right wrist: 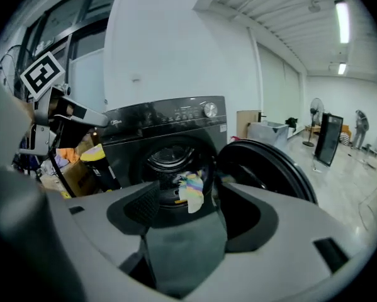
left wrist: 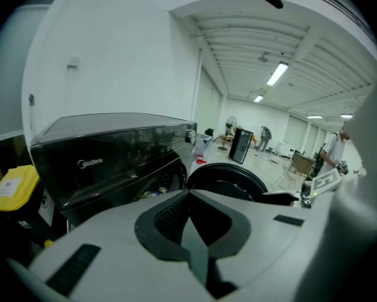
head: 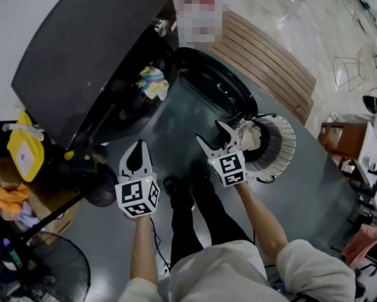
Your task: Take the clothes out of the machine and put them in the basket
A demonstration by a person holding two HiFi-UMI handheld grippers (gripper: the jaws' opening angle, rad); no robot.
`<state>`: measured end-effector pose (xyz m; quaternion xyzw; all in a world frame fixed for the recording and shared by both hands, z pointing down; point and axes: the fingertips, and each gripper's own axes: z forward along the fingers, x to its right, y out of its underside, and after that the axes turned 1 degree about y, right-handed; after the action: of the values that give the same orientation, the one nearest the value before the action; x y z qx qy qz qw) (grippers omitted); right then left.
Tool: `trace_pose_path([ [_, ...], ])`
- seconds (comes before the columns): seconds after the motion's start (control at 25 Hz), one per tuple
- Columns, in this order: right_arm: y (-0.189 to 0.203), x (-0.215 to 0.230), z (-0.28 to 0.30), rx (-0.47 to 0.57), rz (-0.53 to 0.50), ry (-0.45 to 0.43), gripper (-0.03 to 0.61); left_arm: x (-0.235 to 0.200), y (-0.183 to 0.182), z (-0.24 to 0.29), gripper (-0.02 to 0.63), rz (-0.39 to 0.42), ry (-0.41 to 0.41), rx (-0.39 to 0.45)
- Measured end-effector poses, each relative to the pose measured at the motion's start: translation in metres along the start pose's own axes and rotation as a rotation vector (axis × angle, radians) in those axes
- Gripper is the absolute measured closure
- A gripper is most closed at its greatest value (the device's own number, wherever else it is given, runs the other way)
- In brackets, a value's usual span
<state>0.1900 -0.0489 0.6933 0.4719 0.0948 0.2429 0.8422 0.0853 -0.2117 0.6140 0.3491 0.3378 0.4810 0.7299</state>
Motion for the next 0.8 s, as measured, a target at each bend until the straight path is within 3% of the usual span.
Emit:
trace_pose_path([
  [0.32,-0.016,-0.083,0.077,0.000,-0.069,-0.112,0.244,-0.102,0.041,-0.031,0.595,-0.106,-0.125,0.014],
  [0.8,0.027,-0.102,0.178,0.013,-0.071,-0.100,0.170,-0.146,0.124,0.017,0.595,-0.121,-0.099,0.006],
])
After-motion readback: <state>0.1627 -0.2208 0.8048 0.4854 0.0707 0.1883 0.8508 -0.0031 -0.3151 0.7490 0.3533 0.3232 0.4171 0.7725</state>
